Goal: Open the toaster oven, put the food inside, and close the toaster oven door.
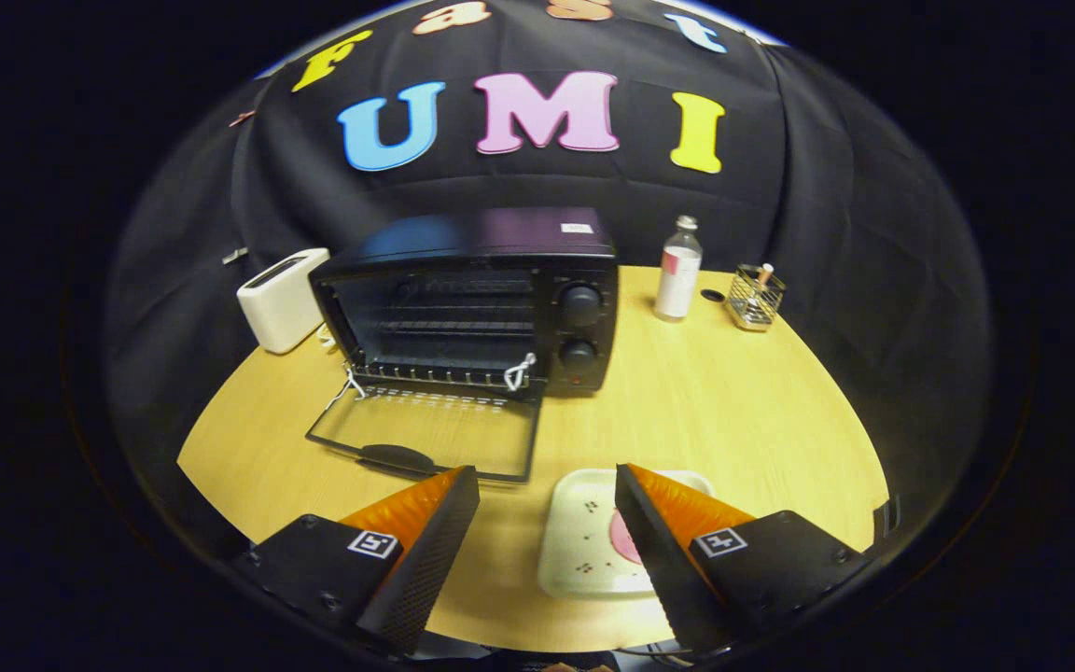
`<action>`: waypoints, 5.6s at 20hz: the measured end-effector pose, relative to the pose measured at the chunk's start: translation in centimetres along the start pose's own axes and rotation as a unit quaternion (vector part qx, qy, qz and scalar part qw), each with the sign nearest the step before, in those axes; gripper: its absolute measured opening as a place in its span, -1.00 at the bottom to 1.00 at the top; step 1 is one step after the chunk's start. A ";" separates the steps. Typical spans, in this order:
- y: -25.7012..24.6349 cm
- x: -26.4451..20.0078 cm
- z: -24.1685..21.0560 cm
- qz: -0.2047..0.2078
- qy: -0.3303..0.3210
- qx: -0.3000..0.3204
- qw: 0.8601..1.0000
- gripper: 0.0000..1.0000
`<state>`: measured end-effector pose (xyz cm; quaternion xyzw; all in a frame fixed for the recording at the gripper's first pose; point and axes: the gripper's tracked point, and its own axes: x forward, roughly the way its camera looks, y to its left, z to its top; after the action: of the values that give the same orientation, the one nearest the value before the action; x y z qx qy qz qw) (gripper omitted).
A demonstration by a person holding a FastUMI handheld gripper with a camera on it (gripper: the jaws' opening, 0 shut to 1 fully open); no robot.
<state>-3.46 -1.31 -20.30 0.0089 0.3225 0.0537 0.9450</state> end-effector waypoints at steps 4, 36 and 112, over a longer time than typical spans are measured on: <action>-6.2 -0.4 -0.9 -0.030 0.046 0.015 0.998 0.93; -11.1 4.4 -12.5 0.075 0.313 0.074 0.944 -0.82; 15.2 10.8 4.6 0.040 -0.005 0.195 0.980 0.97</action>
<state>6.34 15.02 -22.43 0.2063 0.3211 0.0270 0.9239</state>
